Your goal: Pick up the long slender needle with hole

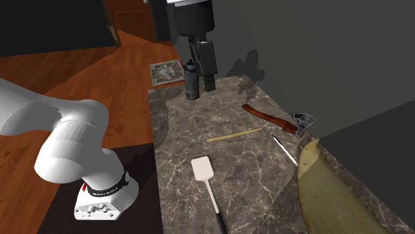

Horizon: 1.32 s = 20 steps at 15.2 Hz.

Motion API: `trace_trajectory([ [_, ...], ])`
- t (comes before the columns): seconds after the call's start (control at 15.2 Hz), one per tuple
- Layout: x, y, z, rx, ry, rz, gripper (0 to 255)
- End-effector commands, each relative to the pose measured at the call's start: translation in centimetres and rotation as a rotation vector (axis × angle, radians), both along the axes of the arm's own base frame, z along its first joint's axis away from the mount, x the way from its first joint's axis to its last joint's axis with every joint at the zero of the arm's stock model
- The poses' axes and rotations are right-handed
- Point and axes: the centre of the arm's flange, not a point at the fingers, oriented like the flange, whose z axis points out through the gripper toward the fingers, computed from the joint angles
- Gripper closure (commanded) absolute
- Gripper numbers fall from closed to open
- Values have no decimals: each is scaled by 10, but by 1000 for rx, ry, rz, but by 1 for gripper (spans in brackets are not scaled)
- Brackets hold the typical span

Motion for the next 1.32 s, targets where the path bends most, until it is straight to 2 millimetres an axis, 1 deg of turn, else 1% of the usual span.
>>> trace_trajectory([
  [0.0, 0, 0, 0, 0, 0, 0, 0],
  [0.66, 70, 17, -111, 80, 55, 18, 0],
  [1.25, 127, 41, -213, 152, 104, 33, 0],
])
